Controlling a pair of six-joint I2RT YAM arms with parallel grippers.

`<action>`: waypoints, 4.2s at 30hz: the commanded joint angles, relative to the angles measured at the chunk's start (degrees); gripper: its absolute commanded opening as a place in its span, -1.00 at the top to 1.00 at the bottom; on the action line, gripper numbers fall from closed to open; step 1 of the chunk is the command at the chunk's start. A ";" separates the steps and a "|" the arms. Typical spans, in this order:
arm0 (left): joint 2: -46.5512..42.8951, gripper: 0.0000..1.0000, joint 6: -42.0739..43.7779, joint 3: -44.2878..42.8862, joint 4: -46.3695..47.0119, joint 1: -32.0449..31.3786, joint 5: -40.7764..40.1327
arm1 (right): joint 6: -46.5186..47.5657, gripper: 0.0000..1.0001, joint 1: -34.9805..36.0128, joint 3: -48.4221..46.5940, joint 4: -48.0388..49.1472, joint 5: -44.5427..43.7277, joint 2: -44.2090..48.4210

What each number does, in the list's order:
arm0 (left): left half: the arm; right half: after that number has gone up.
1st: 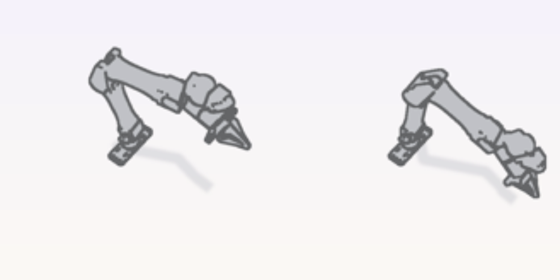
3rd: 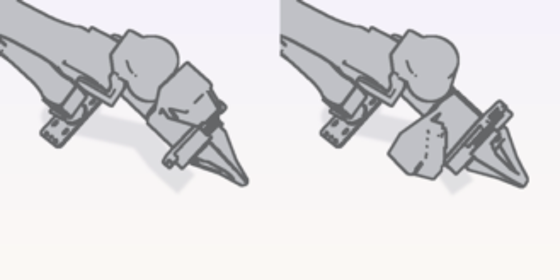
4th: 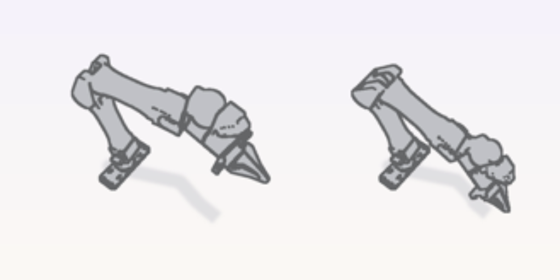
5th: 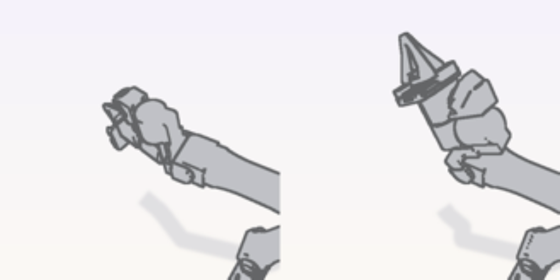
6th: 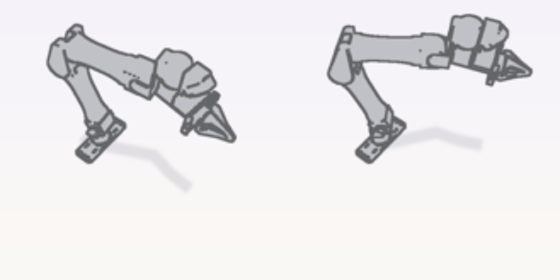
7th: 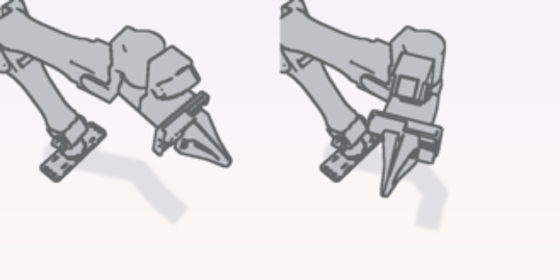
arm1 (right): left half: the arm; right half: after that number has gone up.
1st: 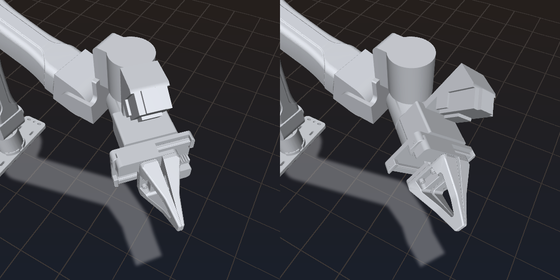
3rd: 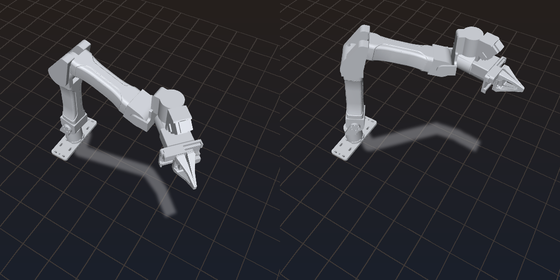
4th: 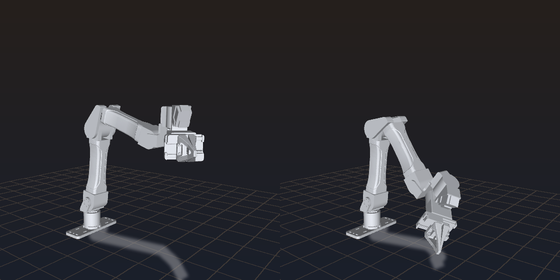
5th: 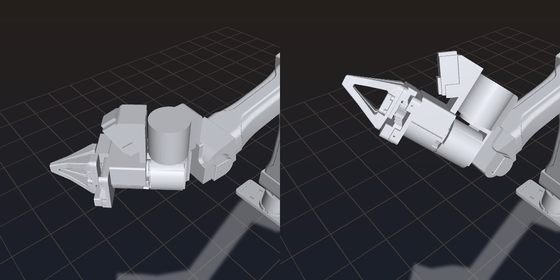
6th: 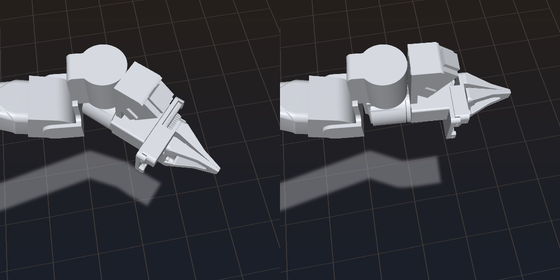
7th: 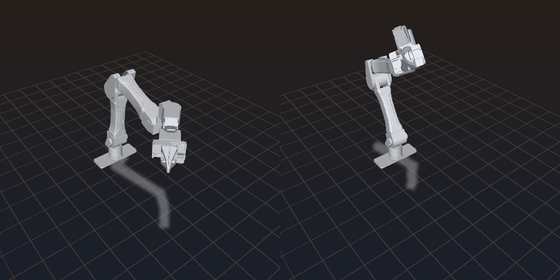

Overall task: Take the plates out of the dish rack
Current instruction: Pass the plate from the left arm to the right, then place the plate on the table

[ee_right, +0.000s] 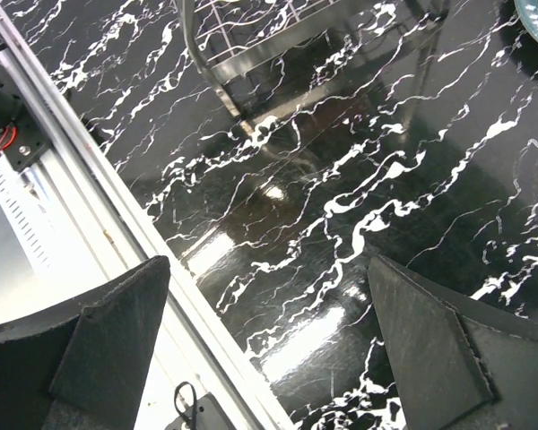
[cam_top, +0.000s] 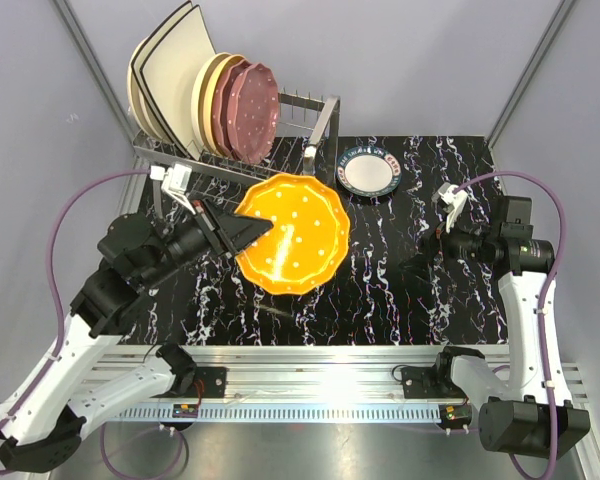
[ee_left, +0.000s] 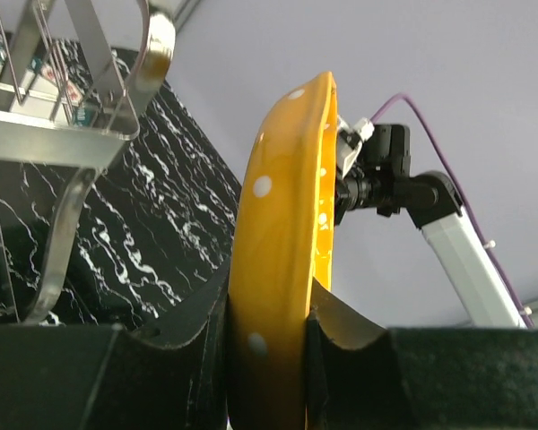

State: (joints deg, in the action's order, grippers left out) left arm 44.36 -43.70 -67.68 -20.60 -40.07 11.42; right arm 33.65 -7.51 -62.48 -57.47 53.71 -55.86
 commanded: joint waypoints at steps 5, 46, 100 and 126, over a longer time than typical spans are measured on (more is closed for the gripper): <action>-3.93 1.00 -5.78 5.18 15.32 0.17 8.00 | 0.54 -0.99 -0.05 -3.09 -2.20 2.98 0.40; 4.07 1.00 -9.30 26.81 36.59 0.17 16.18 | -23.27 -0.99 20.33 -3.62 10.09 19.06 -15.68; -11.56 -0.95 27.52 21.01 5.49 0.17 -5.34 | -34.53 1.00 -7.43 0.25 18.62 9.60 -9.80; -23.70 -0.98 39.13 30.77 -1.20 0.17 -26.80 | -72.83 1.00 -12.36 -5.63 67.48 -28.57 -43.44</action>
State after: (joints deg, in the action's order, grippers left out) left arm 21.30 -5.78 -37.17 -23.29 -39.99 -13.28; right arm -30.59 -19.79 -61.47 -3.99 26.28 -98.08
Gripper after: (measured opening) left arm 0.987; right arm 0.342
